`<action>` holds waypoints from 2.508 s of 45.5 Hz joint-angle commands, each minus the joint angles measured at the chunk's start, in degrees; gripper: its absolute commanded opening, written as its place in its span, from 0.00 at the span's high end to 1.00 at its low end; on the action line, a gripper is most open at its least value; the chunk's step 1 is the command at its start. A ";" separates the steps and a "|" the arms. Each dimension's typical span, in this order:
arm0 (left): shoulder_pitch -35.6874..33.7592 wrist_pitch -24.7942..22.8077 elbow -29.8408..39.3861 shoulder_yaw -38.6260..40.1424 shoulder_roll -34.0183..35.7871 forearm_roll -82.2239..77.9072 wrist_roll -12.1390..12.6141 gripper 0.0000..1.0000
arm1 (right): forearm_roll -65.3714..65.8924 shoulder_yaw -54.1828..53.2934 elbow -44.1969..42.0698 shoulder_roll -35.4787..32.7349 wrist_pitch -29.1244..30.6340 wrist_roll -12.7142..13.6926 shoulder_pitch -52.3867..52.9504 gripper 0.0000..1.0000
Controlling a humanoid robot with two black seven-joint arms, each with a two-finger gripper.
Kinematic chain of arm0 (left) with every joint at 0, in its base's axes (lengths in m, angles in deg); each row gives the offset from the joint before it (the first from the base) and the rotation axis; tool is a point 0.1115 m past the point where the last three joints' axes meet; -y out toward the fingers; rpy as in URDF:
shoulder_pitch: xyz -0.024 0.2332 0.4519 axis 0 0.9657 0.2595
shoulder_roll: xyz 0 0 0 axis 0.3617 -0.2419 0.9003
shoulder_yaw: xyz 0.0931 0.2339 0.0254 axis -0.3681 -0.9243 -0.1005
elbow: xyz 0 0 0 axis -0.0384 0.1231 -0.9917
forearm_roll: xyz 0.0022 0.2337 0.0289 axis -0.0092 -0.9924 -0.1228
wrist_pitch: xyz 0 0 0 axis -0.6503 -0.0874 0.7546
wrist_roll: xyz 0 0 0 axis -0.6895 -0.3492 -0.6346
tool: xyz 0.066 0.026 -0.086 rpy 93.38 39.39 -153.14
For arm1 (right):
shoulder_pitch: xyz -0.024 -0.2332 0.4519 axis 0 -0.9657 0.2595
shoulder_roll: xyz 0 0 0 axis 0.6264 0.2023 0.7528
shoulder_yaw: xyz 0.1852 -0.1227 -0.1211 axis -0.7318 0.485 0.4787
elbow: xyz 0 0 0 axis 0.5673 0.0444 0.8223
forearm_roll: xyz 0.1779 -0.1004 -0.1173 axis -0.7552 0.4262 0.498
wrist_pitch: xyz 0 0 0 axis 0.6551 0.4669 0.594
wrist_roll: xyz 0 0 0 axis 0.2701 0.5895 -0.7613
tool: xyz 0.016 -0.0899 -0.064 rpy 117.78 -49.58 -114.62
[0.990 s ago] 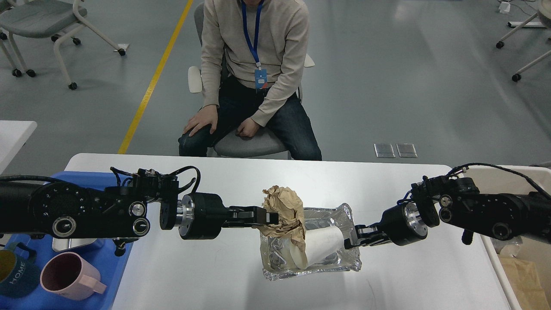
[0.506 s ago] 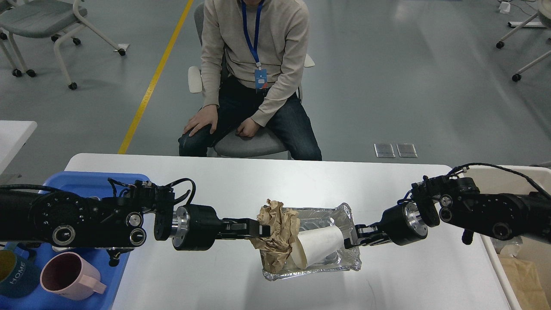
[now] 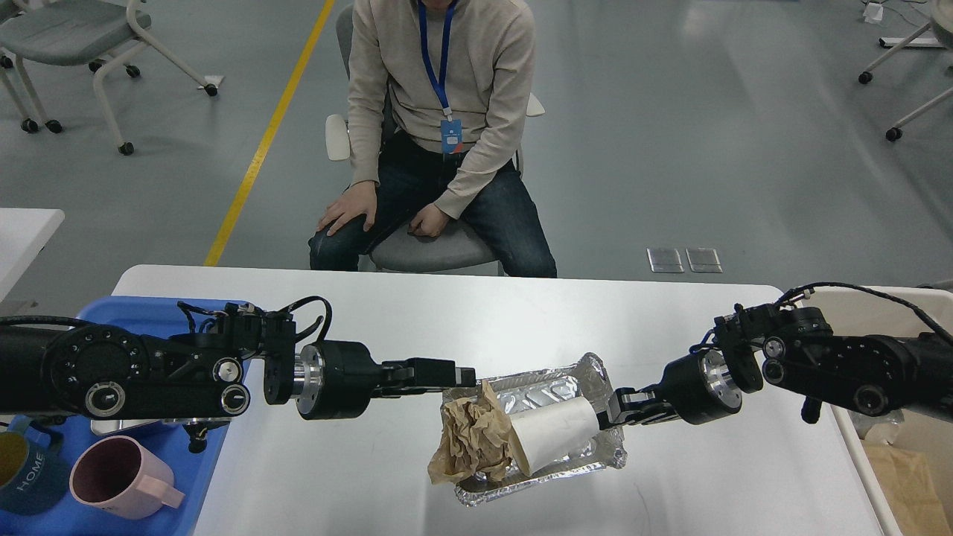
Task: Tidy desktop
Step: 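Raise the left arm away from the foil tray, then drag the foil tray with the right gripper into the white bin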
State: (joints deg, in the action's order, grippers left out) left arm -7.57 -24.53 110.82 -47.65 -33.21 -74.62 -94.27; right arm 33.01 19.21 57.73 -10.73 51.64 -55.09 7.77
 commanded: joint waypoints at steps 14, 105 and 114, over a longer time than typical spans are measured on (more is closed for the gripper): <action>5.34 6.22 -3.77 17.17 9.80 11.72 -2.82 0.07 | -0.01 0.13 0.09 -1.39 0.00 -0.09 -0.54 1.00; 59.05 -18.39 -28.91 88.02 1.02 24.82 -1.32 0.04 | -46.05 -0.40 -34.62 -23.45 -2.02 -0.44 -19.43 1.00; 58.78 -18.04 -31.46 88.64 -2.51 24.73 -1.23 0.04 | -51.60 -0.57 -45.95 -16.96 -2.11 -0.09 -25.23 1.00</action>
State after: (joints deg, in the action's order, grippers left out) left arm 51.32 -42.71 80.35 40.95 -34.32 -49.80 -95.56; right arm -15.79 18.78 18.73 -32.06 49.59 -55.45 -14.50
